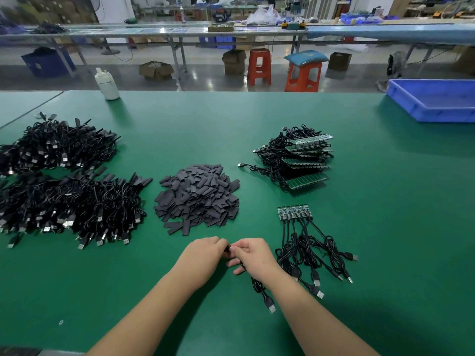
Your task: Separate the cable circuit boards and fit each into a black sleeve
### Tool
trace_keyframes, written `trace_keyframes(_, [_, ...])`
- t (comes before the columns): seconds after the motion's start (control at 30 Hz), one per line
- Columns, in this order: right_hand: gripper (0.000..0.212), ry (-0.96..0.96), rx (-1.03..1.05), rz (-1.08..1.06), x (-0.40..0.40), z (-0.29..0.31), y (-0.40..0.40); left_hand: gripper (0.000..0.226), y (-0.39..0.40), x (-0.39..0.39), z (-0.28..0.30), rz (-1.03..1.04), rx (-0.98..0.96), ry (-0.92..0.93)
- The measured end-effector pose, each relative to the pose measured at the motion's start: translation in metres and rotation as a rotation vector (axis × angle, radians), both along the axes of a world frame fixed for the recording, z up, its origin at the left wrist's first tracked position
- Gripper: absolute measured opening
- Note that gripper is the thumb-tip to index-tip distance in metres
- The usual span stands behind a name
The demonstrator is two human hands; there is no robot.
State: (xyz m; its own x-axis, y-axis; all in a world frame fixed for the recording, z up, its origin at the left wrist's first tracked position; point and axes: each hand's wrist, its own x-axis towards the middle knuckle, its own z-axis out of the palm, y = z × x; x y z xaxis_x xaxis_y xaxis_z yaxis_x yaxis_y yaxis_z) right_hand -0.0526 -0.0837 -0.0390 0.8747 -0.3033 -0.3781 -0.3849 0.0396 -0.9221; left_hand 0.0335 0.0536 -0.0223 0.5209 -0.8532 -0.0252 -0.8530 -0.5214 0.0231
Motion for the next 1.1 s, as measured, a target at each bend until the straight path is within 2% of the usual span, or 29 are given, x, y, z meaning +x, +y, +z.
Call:
trace_keyframes(0.1, [0.017, 0.005, -0.005, 0.004, -0.001, 0.003, 0.000, 0.021, 0.000, -0.004, 0.004, -0.028, 0.023, -0.022])
trace_keyframes(0.17, [0.018, 0.005, 0.013, -0.005, -0.001, 0.005, 0.000, 0.025, 0.001, -0.003, 0.006, -0.111, -0.087, -0.097])
trace_keyframes(0.23, [0.016, 0.001, 0.049, -0.021, -0.001, 0.008, 0.001, 0.046, 0.001, -0.002, 0.001, -0.129, -0.235, -0.085])
trace_keyframes(0.3, [0.016, -0.021, 0.110, -0.067, 0.000, 0.011, 0.002, 0.064, -0.001, -0.004, 0.001, 0.023, -0.400, 0.153])
trace_keyframes(0.37, [0.014, -0.067, 0.194, -0.166, 0.001, 0.013, 0.001, 0.067, -0.005, -0.009, -0.001, 0.263, -0.590, 0.434])
trace_keyframes(0.43, [0.014, -0.132, 0.349, -0.325, 0.004, 0.015, -0.004, 0.060, -0.009, -0.016, -0.002, 0.505, -0.723, 0.754])
trace_keyframes(0.5, [0.018, -0.236, 0.620, -0.484, 0.010, 0.017, -0.009, 0.044, -0.012, -0.024, -0.003, 0.592, -0.742, 1.006])
trace_keyframes(0.57, [0.021, -0.317, 0.832, -0.568, 0.018, 0.022, -0.009, 0.022, -0.015, -0.031, -0.002, 0.587, -0.718, 1.041])
trace_keyframes(0.67, [0.019, -0.357, 0.863, -0.563, 0.031, 0.030, -0.005, 0.006, -0.019, -0.033, 0.005, 0.625, -0.772, 0.999])
trace_keyframes(0.7, [0.018, -0.346, 0.769, -0.518, 0.034, 0.033, -0.006, 0.005, -0.018, -0.030, 0.010, 0.632, -0.781, 0.962])
trace_keyframes(0.73, [0.018, -0.305, 0.561, -0.445, 0.035, 0.037, -0.010, 0.005, -0.016, -0.025, 0.016, 0.636, -0.783, 0.903])
trace_keyframes(0.83, [0.023, -0.120, -0.553, -0.193, 0.032, 0.043, -0.044, 0.003, 0.006, 0.006, 0.036, 0.665, -0.794, 0.690])
trace_keyframes(0.87, [0.026, -0.085, -0.846, -0.140, 0.028, 0.044, -0.059, 0.005, 0.018, 0.021, 0.042, 0.680, -0.801, 0.617])
trace_keyframes(0.9, [0.028, -0.044, -1.034, -0.099, 0.025, 0.044, -0.075, 0.007, 0.031, 0.038, 0.048, 0.699, -0.802, 0.519])
trace_keyframes(0.97, [0.033, 0.103, -1.199, -0.015, 0.018, 0.039, -0.107, 0.013, 0.061, 0.075, 0.057, 0.766, -0.781, 0.305])
trace_keyframes(1.03, [0.034, 0.273, -1.222, 0.095, 0.011, 0.032, -0.130, 0.017, 0.090, 0.110, 0.062, 0.860, -0.748, 0.161])
trace_keyframes(1.1, [0.035, 0.369, -1.219, 0.198, 0.005, 0.025, -0.142, 0.024, 0.115, 0.140, 0.060, 0.959, -0.625, 0.077])
